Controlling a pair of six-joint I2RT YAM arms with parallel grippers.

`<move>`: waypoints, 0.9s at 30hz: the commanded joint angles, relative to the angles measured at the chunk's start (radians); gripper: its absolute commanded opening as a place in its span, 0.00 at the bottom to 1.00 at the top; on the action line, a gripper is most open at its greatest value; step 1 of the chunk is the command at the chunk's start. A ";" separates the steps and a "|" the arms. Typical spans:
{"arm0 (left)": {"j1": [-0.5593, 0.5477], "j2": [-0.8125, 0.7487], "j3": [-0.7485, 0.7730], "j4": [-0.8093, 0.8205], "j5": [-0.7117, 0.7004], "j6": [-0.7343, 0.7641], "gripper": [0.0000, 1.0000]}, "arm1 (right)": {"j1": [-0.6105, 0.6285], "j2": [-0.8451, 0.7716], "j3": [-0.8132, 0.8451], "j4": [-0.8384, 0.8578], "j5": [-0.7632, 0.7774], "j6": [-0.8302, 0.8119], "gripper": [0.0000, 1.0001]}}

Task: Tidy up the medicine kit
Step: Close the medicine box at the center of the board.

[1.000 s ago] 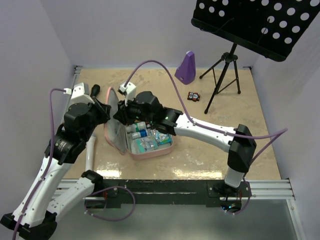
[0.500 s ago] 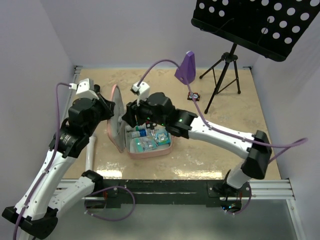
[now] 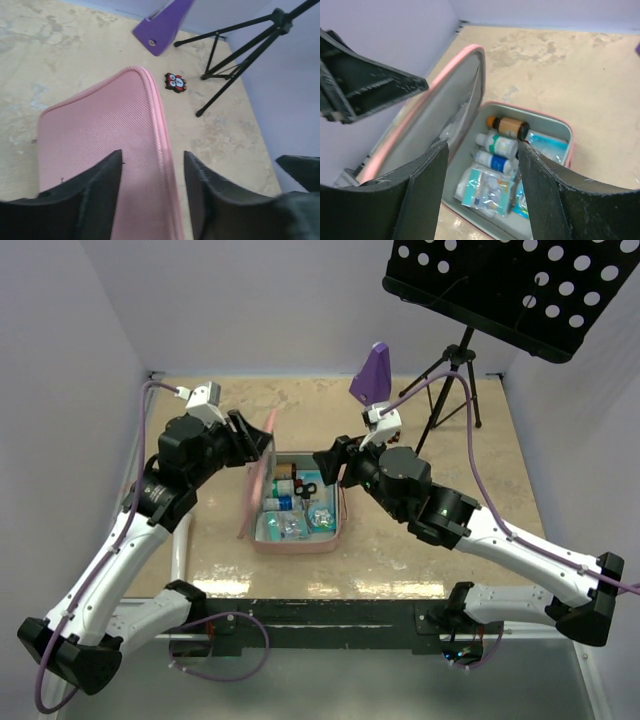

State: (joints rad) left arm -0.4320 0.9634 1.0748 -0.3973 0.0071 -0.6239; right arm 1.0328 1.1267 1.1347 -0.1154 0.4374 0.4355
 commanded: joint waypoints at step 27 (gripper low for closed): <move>0.010 -0.115 -0.354 0.031 -0.229 -0.089 0.91 | -0.177 0.108 -0.315 0.109 -0.221 0.160 0.65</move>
State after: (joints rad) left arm -0.4305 0.8555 0.7692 -0.3927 -0.1608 -0.6746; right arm 0.8795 1.1946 0.8402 -0.0799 0.3019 0.5587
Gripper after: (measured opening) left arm 0.915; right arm 0.661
